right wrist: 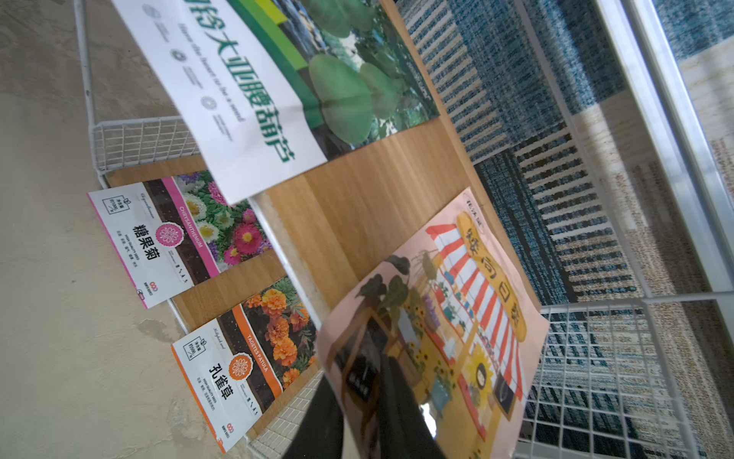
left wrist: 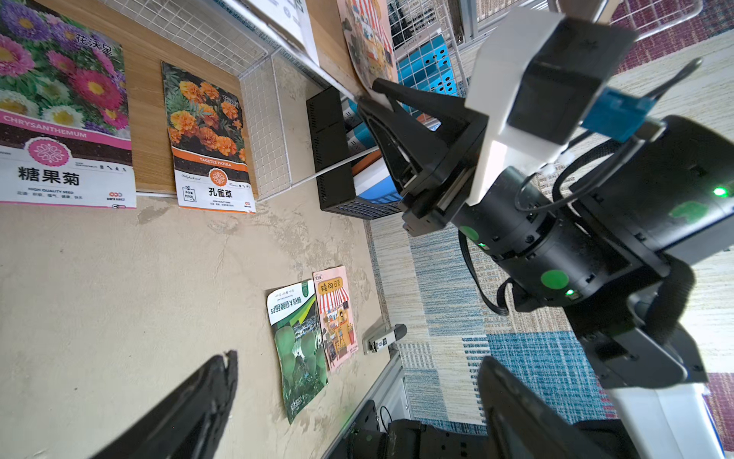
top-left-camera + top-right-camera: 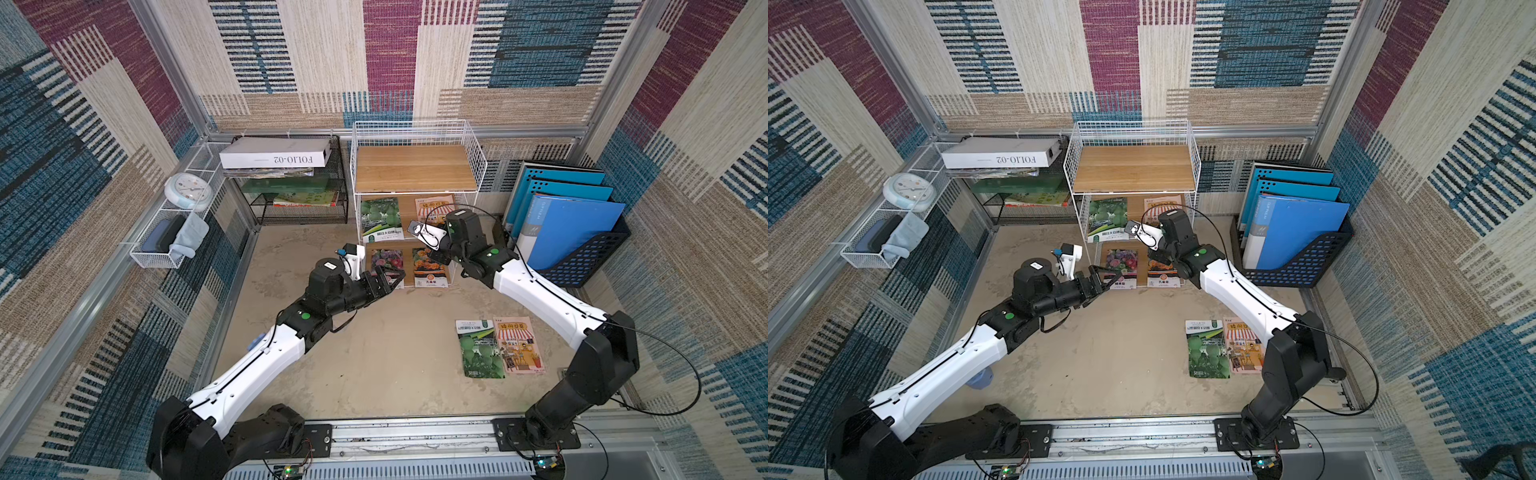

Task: Take the seed bag off the shelf
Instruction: Pick up the seed packet from the shelf.

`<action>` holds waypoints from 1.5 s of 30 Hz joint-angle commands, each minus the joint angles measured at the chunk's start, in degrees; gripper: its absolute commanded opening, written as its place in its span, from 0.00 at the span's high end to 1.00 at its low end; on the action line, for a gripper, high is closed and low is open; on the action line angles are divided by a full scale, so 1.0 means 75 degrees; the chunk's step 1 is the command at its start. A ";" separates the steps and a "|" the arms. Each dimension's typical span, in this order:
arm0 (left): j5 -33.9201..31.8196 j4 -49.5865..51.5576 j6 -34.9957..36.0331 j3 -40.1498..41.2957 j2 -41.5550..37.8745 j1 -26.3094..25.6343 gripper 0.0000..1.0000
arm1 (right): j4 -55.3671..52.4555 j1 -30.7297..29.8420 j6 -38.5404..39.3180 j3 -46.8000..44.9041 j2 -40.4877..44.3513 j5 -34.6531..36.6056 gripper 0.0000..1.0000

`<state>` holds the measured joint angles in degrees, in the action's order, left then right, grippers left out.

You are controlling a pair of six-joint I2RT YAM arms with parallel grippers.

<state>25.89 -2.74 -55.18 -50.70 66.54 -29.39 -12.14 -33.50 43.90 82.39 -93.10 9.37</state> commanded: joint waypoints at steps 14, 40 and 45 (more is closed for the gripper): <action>0.0005 -0.0762 -0.1004 -0.0498 0.0711 0.0007 0.01 | -0.0067 -0.0040 -0.0528 -0.0468 0.0887 -0.0704 1.00; 0.0342 -0.1931 -0.2495 -0.2577 0.3411 -0.0234 0.15 | 0.0317 -0.0729 -0.1244 -0.2067 0.2358 -0.1778 1.00; 0.0480 -0.2165 -0.2682 -0.2589 0.3707 -0.0353 0.48 | 0.0355 -0.0731 -0.1234 -0.2085 0.2423 -0.1720 1.00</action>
<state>28.14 -15.84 -74.56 -70.06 93.91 -31.73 -11.66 -38.92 35.18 66.74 -75.42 -4.10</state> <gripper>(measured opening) 0.566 0.063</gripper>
